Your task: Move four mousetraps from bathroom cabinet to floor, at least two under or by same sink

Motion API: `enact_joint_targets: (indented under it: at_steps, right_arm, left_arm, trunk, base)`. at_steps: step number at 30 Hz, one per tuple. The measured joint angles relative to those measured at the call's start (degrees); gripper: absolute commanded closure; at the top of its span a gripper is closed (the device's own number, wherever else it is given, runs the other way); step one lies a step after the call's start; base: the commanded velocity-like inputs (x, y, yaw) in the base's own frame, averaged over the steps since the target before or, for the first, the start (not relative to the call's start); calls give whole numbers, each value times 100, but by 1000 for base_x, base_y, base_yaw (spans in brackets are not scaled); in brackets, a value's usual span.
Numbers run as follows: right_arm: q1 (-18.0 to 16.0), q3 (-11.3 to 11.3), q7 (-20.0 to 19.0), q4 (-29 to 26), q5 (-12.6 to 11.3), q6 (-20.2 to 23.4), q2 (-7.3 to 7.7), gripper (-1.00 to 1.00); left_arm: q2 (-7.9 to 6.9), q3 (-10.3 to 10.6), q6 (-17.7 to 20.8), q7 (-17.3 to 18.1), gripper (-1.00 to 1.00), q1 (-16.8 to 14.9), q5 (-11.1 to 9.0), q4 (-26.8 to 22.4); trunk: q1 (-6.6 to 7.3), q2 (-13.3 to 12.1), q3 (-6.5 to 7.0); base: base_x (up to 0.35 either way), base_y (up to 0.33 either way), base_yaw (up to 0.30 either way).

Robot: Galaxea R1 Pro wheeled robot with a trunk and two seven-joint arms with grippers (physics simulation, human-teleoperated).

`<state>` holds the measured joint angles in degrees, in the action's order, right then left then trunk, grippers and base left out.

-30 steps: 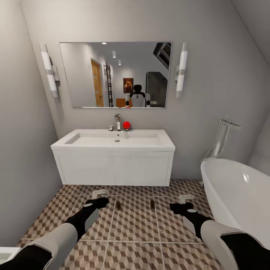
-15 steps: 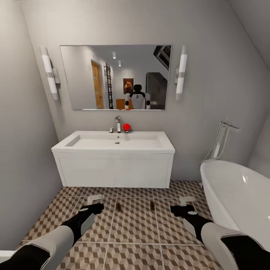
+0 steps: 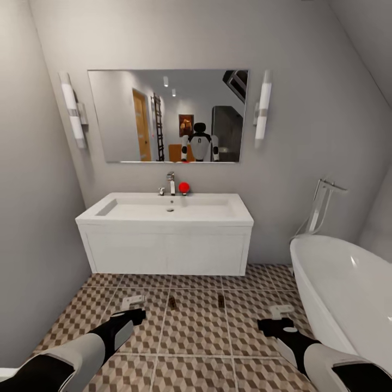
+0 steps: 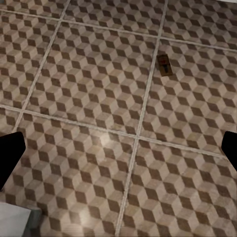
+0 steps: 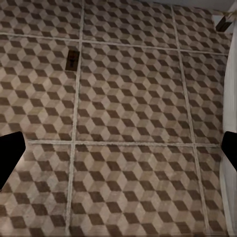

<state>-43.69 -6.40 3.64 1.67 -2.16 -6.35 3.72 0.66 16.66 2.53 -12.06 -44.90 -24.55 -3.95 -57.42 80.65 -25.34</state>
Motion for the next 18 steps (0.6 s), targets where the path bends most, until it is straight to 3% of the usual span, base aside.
enact_joint_targets:
  at_steps: [18]
  right_arm:
    - [474, -8, 0, 0, 0, -9, 96, -100]
  left_arm:
    - [12, -1, 11, -2, -100, 31, -174, 355]
  trunk:
    - [396, -722, 323]
  base:
    - [0, 0, 0]
